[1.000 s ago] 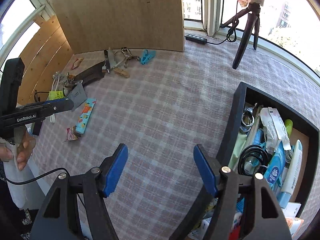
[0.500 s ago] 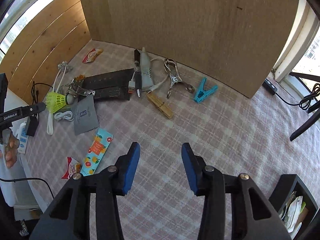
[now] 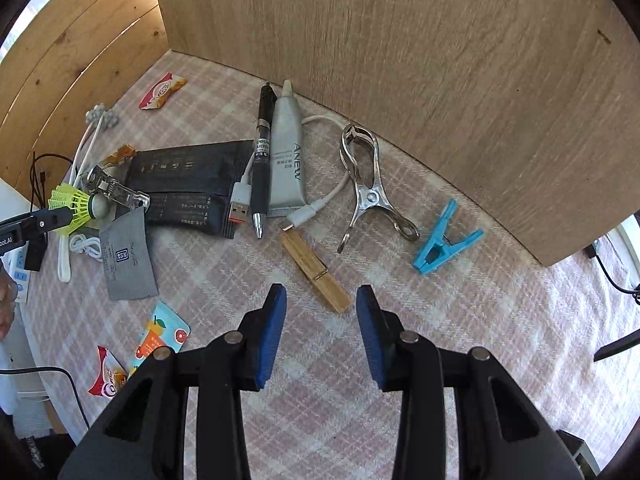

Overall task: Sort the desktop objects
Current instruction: 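Grasp the yellow shuttlecock with the left gripper while the right grasps the wooden clothespin, then carry shuttlecock and wooden clothespin into the black tray and release both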

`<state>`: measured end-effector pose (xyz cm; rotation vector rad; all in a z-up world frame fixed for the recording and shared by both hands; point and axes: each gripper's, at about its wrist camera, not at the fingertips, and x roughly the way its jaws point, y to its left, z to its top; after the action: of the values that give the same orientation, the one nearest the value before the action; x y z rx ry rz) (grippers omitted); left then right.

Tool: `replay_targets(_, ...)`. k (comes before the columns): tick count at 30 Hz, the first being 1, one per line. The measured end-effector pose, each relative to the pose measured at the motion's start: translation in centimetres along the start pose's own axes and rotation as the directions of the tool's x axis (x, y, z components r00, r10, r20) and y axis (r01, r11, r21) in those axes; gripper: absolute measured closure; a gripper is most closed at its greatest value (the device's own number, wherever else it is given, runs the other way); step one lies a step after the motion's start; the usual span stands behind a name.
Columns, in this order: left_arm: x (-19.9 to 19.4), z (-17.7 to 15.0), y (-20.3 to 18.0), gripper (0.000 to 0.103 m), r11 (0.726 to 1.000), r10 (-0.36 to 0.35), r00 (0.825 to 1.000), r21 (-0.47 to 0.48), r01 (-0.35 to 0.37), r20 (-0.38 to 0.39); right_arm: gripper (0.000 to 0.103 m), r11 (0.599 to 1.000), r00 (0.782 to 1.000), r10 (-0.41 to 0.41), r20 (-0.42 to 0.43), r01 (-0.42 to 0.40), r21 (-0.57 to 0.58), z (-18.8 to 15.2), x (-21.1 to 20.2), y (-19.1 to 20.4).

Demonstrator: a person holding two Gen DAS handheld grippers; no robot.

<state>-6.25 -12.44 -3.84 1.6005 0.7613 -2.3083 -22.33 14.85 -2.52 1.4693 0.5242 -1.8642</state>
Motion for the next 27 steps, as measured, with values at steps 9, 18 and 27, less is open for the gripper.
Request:
replay_targets(9, 0.6, 0.0, 0.4, 0.090, 0.999, -0.038, 0.999, -0.037, 0.037, -0.022, 0.068, 1.000, 0.999, -0.001, -0.040, 0.000, -0.016, 1.1, 1.9, 0.6)
replay_targets(18, -0.6, -0.6, 0.3, 0.101, 0.998, -0.053, 0.999, -0.041, 0.053, -0.004, 0.090, 0.999, 0.996, -0.043, -0.080, 0.045, 0.017, 0.0, 1.9, 0.7)
replay_targets(27, -3.5, -2.0, -1.3, 0.101, 0.996, -0.091, 0.995, -0.012, 0.092, 0.025, 0.090, 0.979, 0.996, 0.085, -0.039, -0.076, 0.188, -4.6, -0.8, -1.6)
